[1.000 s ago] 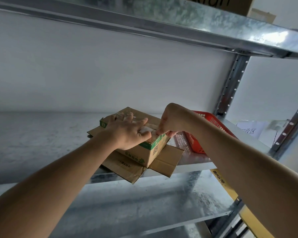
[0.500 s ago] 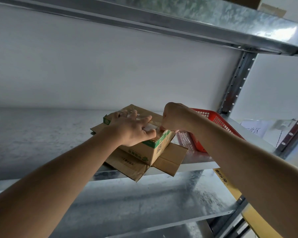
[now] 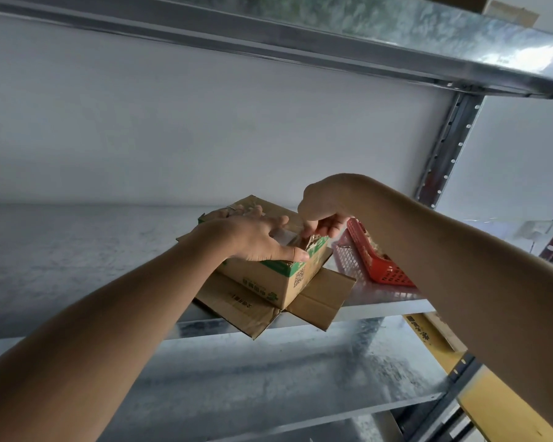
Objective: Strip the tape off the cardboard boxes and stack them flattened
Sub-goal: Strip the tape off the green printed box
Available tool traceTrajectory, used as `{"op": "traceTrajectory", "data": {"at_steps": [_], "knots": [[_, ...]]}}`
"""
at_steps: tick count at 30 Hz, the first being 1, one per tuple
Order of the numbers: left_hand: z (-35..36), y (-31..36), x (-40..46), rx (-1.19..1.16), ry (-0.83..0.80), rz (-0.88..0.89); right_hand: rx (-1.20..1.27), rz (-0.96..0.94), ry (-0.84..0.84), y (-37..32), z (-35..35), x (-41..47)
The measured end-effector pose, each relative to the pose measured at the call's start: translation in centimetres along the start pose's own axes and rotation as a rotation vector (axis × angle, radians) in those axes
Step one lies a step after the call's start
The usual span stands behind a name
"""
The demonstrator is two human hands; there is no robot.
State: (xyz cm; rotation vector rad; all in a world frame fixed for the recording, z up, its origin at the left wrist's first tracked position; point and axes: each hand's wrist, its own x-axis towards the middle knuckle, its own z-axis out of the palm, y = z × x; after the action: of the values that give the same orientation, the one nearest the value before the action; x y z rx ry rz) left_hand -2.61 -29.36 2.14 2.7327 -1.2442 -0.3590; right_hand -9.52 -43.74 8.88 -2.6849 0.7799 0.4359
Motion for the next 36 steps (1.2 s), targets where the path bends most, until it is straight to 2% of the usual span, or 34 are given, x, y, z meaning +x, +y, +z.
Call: {"op": "traceTrajectory", "data": {"at_steps": [3, 8, 12, 19, 23, 36], "knots": [[-0.2, -0.2, 0.3, 0.002, -0.027, 0.021, -0.054, -0.041, -0.006, -0.2, -0.5, 0.3], [-0.2, -1.0, 0.7, -0.163, -0.041, 0.021, 0.019, -0.081, -0.031, 1.1, -0.4, 0.5], [-0.4, -0.4, 1.2, -0.155, -0.059, -0.005, 0.082, -0.107, -0.077, 2.3, -0.3, 0.3], [-1.1, 0.0, 1.5, -0.304, -0.098, 0.049, 0.396, 0.014, -0.156, 1.4, 0.2, 1.2], [-1.1, 0.0, 1.6, -0.399, -0.12, 0.054, 0.495, 0.047, -0.179, 1.1, 0.4, 1.6], [-1.1, 0.3, 1.1, -0.368, -0.087, 0.046, 0.69, 0.08, -0.169, 3.4, 0.5, 1.6]]}}
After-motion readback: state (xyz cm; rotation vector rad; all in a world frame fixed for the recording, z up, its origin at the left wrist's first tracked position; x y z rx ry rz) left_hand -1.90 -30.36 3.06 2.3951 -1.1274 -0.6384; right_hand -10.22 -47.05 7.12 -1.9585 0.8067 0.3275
